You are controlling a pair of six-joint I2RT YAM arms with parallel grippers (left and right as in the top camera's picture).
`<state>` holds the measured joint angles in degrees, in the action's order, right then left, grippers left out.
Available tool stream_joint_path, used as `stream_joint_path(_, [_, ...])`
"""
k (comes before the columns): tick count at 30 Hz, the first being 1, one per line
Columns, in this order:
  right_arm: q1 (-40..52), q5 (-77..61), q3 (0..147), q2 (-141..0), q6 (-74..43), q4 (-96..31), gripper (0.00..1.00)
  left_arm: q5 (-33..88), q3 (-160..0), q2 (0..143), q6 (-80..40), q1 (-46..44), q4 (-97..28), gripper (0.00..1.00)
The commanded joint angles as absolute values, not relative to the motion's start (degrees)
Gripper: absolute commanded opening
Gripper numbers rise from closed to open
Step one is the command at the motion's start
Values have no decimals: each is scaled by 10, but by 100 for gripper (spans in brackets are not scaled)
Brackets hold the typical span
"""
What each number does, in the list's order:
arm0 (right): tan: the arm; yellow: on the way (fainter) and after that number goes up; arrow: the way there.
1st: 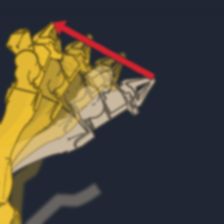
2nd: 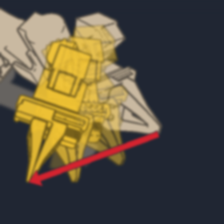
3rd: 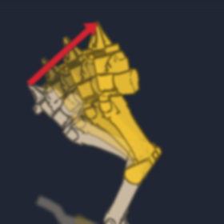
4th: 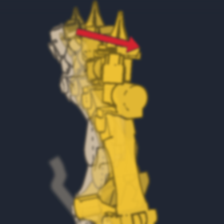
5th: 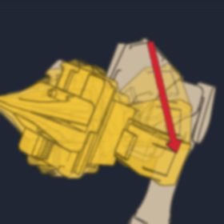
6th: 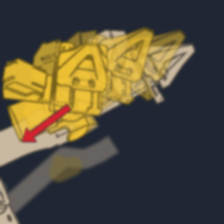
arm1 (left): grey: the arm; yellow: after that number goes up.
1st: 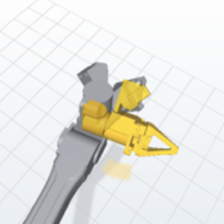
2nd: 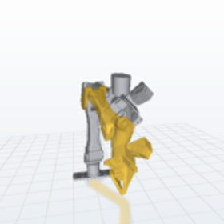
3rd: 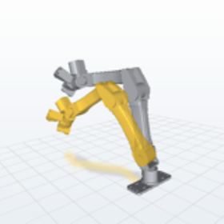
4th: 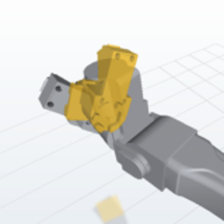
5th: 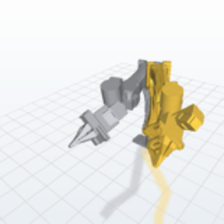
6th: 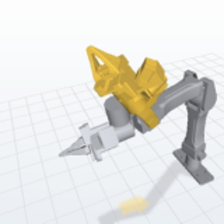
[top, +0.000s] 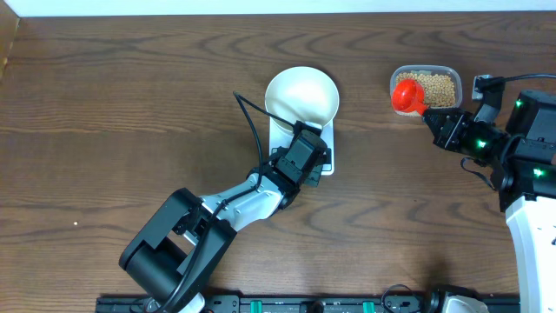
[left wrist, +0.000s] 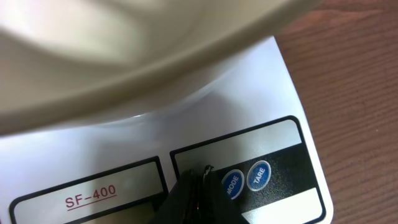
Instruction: Scoop item into bowl and weigh 50g on scale
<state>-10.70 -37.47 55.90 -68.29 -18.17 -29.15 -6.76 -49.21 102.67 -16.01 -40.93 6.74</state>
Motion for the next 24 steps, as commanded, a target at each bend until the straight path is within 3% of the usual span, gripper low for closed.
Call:
stream_joint_path(1, [-109, -375, 569, -676, -171, -293, 1, -62, -491, 1042, -148, -408, 61, 7])
stream_joint_path(24, [-109, -374, 569, -676, -171, -296, 1, -62, -491, 1071, -163, -408, 42, 7])
